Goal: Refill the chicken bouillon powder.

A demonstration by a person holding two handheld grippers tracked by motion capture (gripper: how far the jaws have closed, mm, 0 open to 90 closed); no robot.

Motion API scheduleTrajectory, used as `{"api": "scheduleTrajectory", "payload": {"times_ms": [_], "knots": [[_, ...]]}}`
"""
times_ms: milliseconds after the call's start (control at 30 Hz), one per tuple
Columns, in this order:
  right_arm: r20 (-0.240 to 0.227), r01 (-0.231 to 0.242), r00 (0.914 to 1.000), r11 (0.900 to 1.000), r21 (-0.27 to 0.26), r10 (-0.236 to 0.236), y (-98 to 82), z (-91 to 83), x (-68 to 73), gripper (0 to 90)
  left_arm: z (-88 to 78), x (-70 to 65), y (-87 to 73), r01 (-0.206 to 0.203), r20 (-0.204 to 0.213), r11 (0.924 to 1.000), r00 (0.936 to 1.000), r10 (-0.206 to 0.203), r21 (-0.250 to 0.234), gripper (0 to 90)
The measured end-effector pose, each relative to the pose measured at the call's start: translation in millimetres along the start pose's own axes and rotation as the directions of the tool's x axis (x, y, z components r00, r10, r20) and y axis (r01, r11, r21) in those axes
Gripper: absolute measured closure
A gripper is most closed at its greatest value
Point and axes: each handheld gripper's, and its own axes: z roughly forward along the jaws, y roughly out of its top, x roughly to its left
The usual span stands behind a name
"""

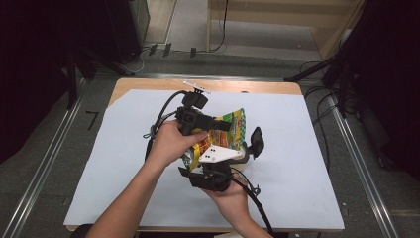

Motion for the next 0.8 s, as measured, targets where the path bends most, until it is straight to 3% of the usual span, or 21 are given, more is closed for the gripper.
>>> {"api": "scheduleTrajectory", "payload": {"times_ms": [800], "knots": [[0.009, 0.002, 1.0000, 1.000, 0.003, -0.002, -1.7, 0.3, -0.6, 61.2, 2.4, 0.2, -0.4, 0.000, -0.002, 1.0000, 1.0000, 0.000, 0.006, 68.9]]}}
